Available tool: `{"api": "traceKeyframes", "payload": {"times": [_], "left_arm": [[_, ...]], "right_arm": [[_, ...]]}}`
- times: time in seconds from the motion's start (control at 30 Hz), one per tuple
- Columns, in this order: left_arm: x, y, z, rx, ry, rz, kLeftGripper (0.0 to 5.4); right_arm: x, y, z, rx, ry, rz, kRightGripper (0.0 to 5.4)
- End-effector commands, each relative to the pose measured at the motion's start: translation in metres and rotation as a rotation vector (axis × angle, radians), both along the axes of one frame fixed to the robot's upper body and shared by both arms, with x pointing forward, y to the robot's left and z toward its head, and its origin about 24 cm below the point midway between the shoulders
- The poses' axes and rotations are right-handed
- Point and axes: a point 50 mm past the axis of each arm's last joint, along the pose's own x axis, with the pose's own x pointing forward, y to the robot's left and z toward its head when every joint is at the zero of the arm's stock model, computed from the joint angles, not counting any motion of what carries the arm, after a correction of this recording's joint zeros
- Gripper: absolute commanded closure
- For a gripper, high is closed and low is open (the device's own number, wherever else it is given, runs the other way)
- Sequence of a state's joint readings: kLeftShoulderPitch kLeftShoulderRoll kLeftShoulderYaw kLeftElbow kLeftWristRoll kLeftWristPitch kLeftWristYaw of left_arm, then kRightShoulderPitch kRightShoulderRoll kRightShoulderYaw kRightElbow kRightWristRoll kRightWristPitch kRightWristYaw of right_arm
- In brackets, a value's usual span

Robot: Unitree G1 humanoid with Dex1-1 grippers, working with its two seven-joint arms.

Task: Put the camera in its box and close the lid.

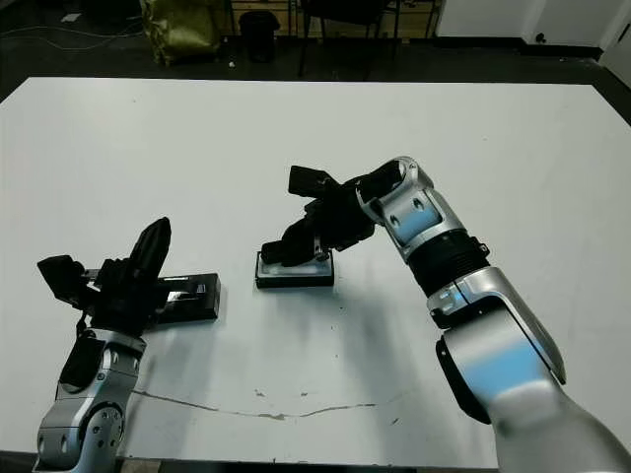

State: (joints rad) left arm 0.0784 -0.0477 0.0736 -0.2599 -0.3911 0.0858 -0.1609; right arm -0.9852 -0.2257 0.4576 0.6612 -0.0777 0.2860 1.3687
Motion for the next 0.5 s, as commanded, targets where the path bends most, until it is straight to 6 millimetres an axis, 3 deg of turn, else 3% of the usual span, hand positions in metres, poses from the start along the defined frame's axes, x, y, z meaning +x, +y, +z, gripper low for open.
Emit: {"api": "traceKeyframes", "payload": {"times": [0.03,0.5], "left_arm": [[-0.0022,0.0015,-0.0060,0.009,0.040,0.014,5.40],[-0.0024,0.0013,-0.0070,0.008,0.038,0.012,5.40]], "right_arm": [[-0.0007,-0.0007,-0.0047,-0.014,0.009,0.006,4.60],[0.0008,-0.0024,-0.0095,-0.027,-0.001,-0.001,4.60]]}}
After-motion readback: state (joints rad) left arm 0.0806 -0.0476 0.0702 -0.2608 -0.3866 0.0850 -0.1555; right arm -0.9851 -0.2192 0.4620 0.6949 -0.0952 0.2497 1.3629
